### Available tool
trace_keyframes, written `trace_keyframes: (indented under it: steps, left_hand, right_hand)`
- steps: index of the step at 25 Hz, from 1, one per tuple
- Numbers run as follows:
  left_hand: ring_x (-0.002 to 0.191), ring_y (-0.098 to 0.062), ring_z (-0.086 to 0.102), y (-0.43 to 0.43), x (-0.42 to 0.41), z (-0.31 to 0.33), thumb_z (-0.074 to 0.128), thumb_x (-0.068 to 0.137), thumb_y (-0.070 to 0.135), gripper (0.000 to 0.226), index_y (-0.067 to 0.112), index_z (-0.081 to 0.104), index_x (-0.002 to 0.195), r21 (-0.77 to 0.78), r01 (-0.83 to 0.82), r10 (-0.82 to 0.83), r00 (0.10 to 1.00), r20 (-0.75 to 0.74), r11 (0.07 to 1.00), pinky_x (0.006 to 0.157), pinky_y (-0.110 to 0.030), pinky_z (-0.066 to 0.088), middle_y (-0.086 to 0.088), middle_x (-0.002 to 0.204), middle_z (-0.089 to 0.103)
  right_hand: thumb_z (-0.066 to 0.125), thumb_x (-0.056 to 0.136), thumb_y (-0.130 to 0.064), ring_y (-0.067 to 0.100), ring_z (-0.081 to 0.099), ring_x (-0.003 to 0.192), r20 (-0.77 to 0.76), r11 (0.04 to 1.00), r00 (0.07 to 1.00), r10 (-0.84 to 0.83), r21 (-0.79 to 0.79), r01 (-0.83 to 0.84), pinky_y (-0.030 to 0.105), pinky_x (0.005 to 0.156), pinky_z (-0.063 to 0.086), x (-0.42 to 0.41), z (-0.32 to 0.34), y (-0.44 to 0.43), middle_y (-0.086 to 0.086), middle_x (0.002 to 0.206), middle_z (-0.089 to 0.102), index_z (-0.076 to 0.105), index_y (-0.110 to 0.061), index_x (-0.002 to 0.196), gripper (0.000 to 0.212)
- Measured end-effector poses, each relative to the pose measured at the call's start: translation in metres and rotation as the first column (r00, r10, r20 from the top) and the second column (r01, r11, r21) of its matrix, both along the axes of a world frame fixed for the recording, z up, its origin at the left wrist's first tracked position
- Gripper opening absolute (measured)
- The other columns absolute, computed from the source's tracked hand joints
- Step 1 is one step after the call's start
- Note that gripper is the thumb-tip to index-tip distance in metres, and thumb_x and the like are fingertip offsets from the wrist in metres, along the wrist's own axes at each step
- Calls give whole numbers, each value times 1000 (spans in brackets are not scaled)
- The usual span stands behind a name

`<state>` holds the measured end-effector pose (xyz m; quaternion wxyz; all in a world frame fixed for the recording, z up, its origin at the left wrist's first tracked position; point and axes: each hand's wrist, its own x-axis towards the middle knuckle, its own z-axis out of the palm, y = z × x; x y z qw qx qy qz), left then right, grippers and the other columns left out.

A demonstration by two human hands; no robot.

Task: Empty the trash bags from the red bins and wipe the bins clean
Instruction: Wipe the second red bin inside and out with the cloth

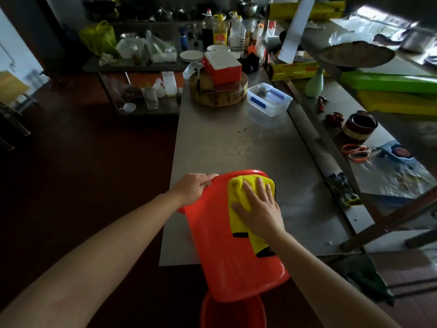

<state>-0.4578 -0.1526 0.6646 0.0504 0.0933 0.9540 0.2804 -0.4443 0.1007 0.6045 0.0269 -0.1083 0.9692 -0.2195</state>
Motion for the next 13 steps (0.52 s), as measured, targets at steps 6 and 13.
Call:
trace_keyframes:
  steps: [6,13]
  left_hand:
    - [114,-10,62,-8,10,-5,53,104,19,41,25,52,145,55,-81,81,997,10,995,88,-1,36,0,128,68]
    - [122,-17,62,-14,11,-5,51,104,12,45,26,49,146,1,-64,64,998,-8,998,103,-21,45,-5,132,66]
  right_hand:
    - [46,82,-84,17,11,155,336,936,938,-91,-292,195,43,117,29,-17,-1,29,-7,169,7,15,-56,153,83]
    - [24,90,-80,36,-13,153,8,997,1000,12,79,-12,61,119,11,39,7,-28,-2,169,-12,-6,-57,151,72]
